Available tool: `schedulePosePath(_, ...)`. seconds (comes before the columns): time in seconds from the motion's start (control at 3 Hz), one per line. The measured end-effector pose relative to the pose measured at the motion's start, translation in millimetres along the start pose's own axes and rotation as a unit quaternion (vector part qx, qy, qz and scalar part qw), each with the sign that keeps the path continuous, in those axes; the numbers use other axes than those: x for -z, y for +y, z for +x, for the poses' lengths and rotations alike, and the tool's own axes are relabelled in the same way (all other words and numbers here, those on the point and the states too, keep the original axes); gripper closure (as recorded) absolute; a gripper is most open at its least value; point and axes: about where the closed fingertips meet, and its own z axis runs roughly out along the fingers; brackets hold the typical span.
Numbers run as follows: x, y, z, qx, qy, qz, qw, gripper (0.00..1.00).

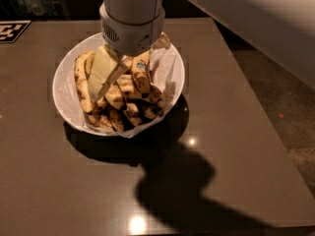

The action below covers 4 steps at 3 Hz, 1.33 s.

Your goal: Pick banana from white bowl

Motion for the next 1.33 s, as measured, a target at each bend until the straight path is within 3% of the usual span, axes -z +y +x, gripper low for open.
schedulePosePath(0.33,-7.2,-6.3,-11.5,-0.016,0.011,0.009,0.9998,0.0)
schedulePosePath(0.67,-9.1,-17.1,-19.0,-0.034,0.015,0.015,0.9992,0.11)
schedulePosePath(1.0,-13.0,-33.9,-18.8,-0.053,0.019,0.018,0.9982,0.34)
schedulePosePath(1.33,-15.3,-45.9,-15.3,-0.067,0.021,0.019,0.9974,0.36)
